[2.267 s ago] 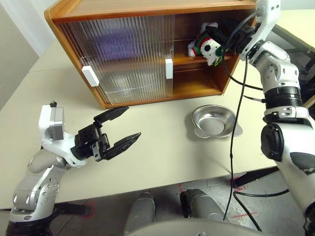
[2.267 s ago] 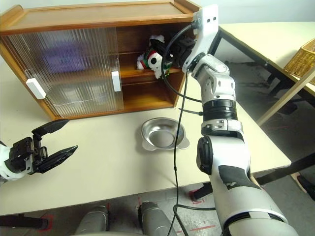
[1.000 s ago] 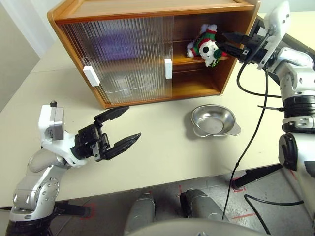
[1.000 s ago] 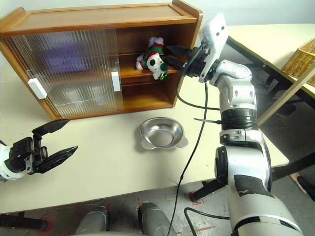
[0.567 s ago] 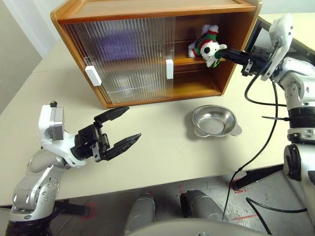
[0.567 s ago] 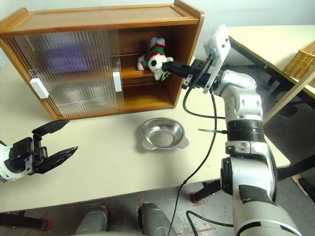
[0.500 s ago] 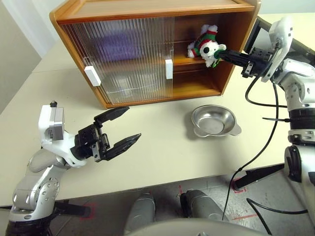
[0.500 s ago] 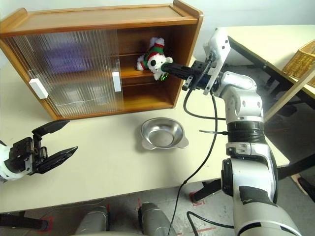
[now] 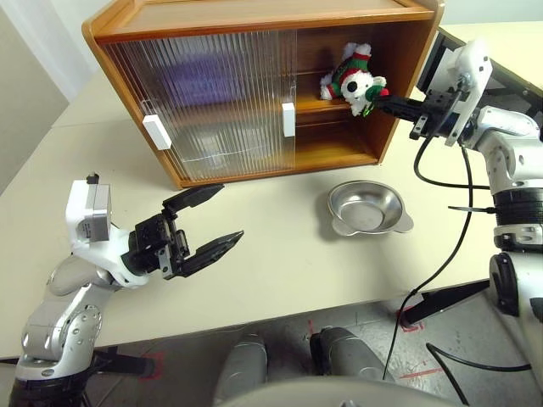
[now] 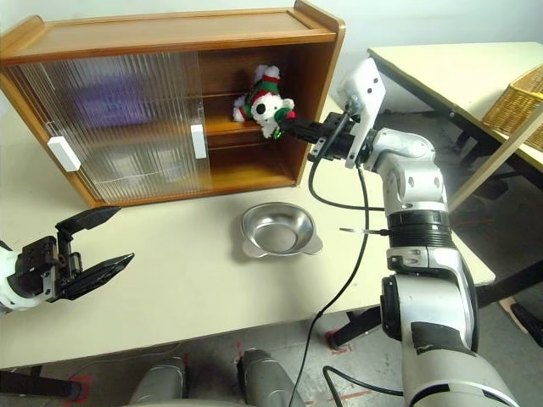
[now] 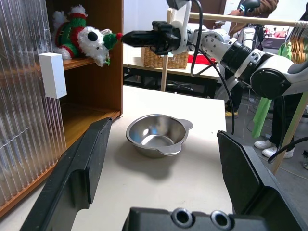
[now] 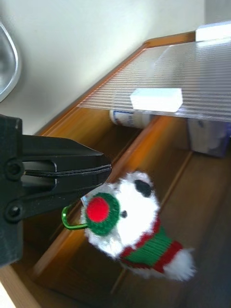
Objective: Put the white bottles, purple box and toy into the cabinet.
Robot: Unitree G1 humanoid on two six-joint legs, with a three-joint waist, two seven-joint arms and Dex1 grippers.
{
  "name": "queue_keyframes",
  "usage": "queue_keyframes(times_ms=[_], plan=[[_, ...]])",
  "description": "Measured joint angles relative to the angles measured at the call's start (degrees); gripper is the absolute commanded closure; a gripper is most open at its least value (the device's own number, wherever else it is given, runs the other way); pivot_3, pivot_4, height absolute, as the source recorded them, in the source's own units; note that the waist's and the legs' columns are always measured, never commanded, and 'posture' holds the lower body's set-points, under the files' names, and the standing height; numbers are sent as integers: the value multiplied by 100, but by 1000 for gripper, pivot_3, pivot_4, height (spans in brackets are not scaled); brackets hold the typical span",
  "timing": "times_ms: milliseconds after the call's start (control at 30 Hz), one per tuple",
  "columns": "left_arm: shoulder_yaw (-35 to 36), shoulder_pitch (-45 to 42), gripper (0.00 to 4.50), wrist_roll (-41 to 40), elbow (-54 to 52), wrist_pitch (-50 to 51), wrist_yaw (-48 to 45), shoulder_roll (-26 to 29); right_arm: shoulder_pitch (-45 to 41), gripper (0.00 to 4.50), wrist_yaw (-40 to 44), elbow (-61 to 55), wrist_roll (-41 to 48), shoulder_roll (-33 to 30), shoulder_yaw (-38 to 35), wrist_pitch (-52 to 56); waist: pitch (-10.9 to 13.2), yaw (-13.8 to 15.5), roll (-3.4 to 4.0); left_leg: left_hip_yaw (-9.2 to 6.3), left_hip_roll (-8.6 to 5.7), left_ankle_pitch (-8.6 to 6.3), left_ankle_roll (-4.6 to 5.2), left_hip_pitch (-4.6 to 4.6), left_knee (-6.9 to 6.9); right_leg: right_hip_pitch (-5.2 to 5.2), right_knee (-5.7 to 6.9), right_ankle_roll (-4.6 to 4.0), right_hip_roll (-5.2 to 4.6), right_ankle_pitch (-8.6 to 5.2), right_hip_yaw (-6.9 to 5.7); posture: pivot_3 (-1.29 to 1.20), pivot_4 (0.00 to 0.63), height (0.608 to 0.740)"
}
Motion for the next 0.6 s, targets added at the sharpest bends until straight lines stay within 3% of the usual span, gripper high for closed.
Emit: queue_keyframes(times_ms=[333, 600], plan=[[1, 30, 0, 0, -2, 0, 20, -1, -327, 4481, -290, 397, -205, 172, 26, -354, 0, 4, 0, -10, 3, 0, 0, 2, -5, -1, -1, -1, -1, -1, 1, 32, 62, 740], [17, -16, 0, -1, -6, -1, 65, -1, -906, 4481, -1073, 1395, -649, 545, 57, -1120, 1, 12, 2, -18, 9, -1, 1, 3, -18, -5, -2, -5, -1, 0, 0, 55, 58, 740]])
